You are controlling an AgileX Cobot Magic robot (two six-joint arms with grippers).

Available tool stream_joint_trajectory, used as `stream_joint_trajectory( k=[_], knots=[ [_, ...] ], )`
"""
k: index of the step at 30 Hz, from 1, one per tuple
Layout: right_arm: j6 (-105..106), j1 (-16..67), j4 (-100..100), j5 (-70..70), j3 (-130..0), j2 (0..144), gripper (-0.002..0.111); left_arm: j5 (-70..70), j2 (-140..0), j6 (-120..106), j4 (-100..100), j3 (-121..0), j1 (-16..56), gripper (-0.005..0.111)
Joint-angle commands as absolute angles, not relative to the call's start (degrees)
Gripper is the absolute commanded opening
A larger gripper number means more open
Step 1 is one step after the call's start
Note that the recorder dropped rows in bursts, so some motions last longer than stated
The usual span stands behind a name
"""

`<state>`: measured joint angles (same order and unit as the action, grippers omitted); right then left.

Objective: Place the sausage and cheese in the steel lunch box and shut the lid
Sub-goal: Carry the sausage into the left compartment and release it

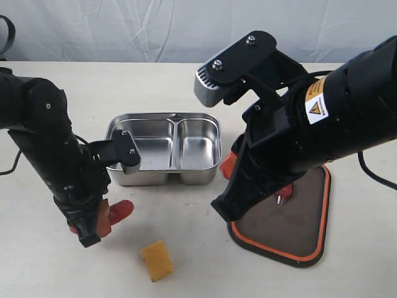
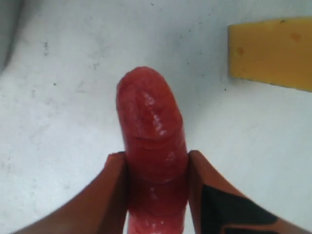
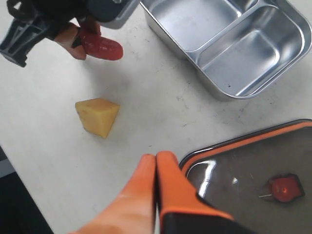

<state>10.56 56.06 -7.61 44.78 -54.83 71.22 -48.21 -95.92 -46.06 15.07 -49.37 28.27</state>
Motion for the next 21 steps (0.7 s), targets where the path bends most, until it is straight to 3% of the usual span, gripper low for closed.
stream_joint_trajectory(
  k=[1, 9, 21],
  knots=[
    [10.4, 56.0, -6.7, 44.6, -55.2, 70.9, -0.001, -44.7, -90.7, -44.9, 15.1, -49.7, 28.7, 0.0],
    [10.3, 56.0, -6.1, 44.8, -55.2, 70.9, -0.001, -26.0, -88.9, -42.1, 17.3, -51.6, 28.7, 0.0],
    [9.2, 56.0, -5.6, 47.1, -55.2, 68.2, -0.001, -22.8, -101.2, -39.7, 18.1, -62.4, 25.2, 0.0]
  ],
)
